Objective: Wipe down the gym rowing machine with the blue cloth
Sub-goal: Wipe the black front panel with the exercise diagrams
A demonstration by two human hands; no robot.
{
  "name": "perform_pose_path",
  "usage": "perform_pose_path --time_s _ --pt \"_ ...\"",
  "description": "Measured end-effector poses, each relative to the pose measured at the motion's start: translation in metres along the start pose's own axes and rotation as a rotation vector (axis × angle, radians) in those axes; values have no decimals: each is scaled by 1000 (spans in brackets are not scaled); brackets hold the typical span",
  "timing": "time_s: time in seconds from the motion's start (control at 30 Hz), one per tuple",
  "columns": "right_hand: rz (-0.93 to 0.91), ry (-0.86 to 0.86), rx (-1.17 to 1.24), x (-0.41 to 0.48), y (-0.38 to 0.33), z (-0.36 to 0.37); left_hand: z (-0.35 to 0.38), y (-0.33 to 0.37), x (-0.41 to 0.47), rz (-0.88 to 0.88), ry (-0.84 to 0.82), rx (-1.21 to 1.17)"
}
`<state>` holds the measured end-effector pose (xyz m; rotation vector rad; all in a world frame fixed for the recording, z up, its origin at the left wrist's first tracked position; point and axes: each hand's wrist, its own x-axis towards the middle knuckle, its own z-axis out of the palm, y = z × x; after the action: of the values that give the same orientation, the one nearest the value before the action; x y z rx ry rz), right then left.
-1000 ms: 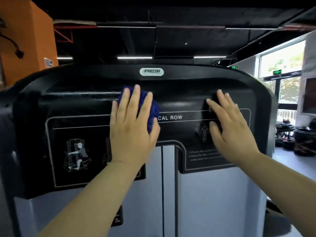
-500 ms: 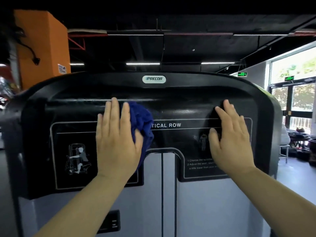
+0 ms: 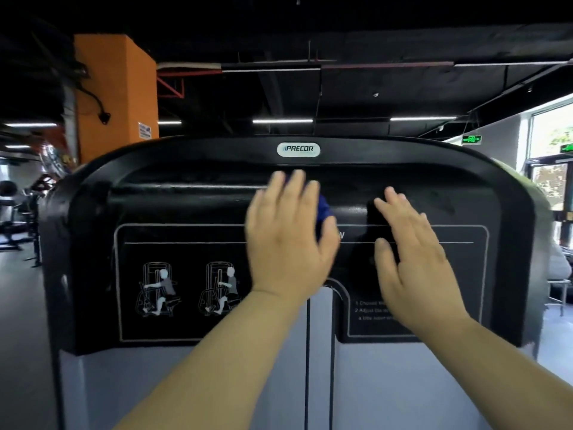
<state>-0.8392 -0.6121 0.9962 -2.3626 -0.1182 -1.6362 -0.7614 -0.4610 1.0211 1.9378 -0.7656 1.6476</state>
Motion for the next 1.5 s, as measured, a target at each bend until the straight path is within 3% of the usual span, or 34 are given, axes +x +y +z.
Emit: perform_pose_path --time_s 0.17,0.37,0.47,0.63,0.77,0.87,0.97,1.07,1.13,1.23,1.27,1.4,1.5 --pt "212 153 127 -7 18 -29 20 51 5 348 -175 -64" --pt "133 155 151 -20 -9 -9 -2 16 9 452 -226 178" --pt "36 119 158 -20 -34 14 -21 -27 0 374 -219 271" --pt "-39 59 189 -17 -58 36 -73 -116 -37 -41 -215 282" --pt "-112 23 126 -25 -68 47 -80 -93 -33 -362 -234 -118" --pt "-125 9 101 -29 -69 44 -63 -48 -14 -315 -284 -344" --pt "-123 -25 87 -31 -64 35 -51 -4 3 -168 -494 -565" --pt "-65 -38 73 -29 -61 39 -69 21 17 -442 -641 -1136" --pt "-37 -15 46 -24 -65 50 -83 10 20 -520 -535 -1304" --pt "-47 57 21 -10 -83 70 -91 -42 11 -398 -136 -874" --pt "-61 77 24 -4 -91 76 -92 -61 8 -348 -94 -723" --pt "-270 154 14 9 -104 90 -84 -108 -5 -92 -215 -329" --pt "-409 148 -90 6 -74 78 -82 -121 -6 27 -242 -232"
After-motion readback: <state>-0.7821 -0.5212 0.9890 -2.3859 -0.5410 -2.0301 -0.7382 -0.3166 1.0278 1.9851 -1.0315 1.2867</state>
